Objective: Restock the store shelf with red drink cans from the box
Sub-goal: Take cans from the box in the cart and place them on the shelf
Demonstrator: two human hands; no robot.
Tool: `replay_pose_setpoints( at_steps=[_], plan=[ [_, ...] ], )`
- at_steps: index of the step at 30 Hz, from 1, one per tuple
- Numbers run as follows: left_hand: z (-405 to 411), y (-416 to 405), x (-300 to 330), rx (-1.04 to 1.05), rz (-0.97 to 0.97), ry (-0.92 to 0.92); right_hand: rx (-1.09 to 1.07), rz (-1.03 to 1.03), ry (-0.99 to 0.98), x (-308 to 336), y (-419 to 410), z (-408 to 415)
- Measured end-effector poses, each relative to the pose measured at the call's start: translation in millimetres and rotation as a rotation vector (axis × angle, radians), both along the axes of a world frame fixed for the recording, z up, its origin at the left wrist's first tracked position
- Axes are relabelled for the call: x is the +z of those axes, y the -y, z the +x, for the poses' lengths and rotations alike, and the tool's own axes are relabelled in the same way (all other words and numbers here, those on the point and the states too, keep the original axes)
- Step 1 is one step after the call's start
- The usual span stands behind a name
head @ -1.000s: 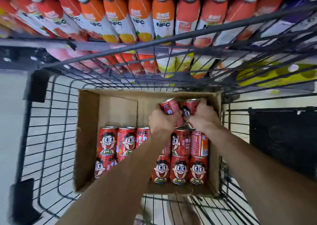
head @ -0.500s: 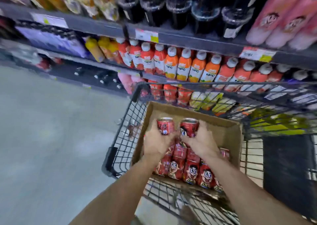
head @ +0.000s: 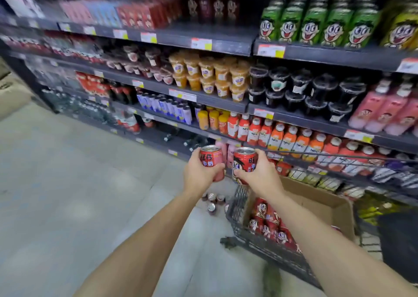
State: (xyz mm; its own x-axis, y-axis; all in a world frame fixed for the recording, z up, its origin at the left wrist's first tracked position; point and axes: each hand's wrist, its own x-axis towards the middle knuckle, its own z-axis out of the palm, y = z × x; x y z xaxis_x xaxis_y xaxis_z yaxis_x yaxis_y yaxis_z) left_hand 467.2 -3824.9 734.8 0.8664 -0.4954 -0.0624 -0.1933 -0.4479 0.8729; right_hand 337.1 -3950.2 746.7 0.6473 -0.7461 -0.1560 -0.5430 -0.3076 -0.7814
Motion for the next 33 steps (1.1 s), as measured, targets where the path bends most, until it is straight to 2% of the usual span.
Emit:
replay_pose_setpoints(
  at_steps=[5,12,19,33],
  plan=[
    [41.0,-33.4,64.7,0.02,-0.082,0.078,0.085,-0.074,0.104,60.2,-36.8,48.5],
    [104.9,-54.1,118.8,0.047,-0.124,0.157,0.164,-0.122,0.214,120.9,-45.8,115.4],
    [180.1,-41.4,138.0,-0.001,-0.155,0.195,0.163,-0.142,0.301,139.6,-27.5,190.3],
    [350.3,40.6,169.6,-0.116,-0.136,0.253,0.065,-0.205,0.305,155.0,48.1,347.1]
  ],
)
